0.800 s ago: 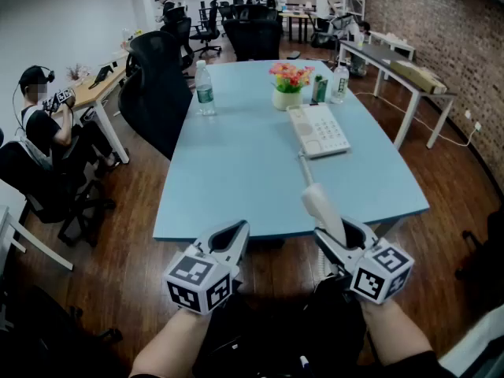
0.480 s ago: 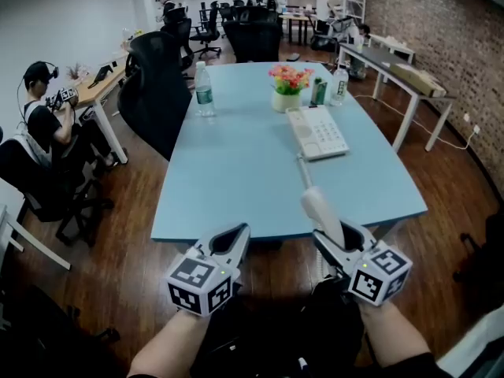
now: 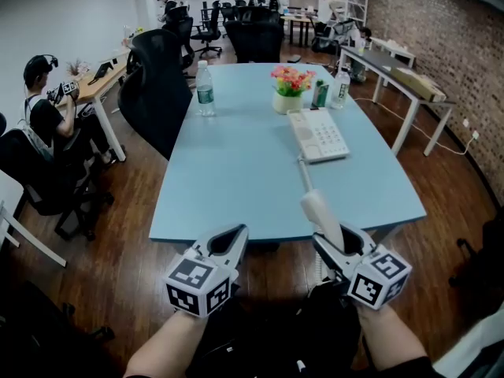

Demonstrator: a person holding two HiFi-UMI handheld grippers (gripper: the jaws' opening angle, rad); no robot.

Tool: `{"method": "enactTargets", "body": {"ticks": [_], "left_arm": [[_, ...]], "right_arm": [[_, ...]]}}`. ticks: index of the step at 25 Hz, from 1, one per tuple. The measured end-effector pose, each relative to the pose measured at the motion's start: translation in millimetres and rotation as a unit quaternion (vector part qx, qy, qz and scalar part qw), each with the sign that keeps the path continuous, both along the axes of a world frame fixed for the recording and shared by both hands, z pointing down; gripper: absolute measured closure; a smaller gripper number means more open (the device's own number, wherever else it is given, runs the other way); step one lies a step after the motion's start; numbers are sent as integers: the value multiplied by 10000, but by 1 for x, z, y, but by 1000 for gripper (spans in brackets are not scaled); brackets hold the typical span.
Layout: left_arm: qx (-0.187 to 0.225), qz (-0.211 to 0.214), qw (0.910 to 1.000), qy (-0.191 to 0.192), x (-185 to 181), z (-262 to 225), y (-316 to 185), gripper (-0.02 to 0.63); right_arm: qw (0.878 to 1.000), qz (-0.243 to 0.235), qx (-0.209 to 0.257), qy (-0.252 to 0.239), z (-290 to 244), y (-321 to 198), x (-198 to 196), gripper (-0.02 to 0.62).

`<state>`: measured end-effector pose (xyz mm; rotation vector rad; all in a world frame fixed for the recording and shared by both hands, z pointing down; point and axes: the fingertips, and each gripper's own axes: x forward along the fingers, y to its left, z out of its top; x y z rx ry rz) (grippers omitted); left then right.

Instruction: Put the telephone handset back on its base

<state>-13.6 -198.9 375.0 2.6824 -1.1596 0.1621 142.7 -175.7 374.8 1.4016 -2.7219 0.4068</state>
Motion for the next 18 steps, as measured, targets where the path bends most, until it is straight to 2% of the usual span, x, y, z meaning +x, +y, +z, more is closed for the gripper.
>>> {"method": "enactTargets", "body": {"ticks": [6, 10, 12, 15, 18], "left_arm": [[4, 20, 9999, -103, -4, 3, -3, 607], [-1, -11, 10000, -67, -4, 5, -3, 607], [4, -8, 10000, -39, -4, 5, -5, 607], [-2, -3, 10000, 3, -6, 5, -6, 607], [-36, -31, 10000, 32, -8, 7, -8, 607]], "right_arm": [[9991, 183, -181, -338, 6, -16, 15, 365], [9976, 46, -344, -599, -14, -41, 21, 365], [9990, -52, -245, -368, -31, -60, 20, 365], [9996, -57, 60, 284, -62, -99, 16, 365], [9979, 218, 26, 608, -76, -150, 22, 365]]}}
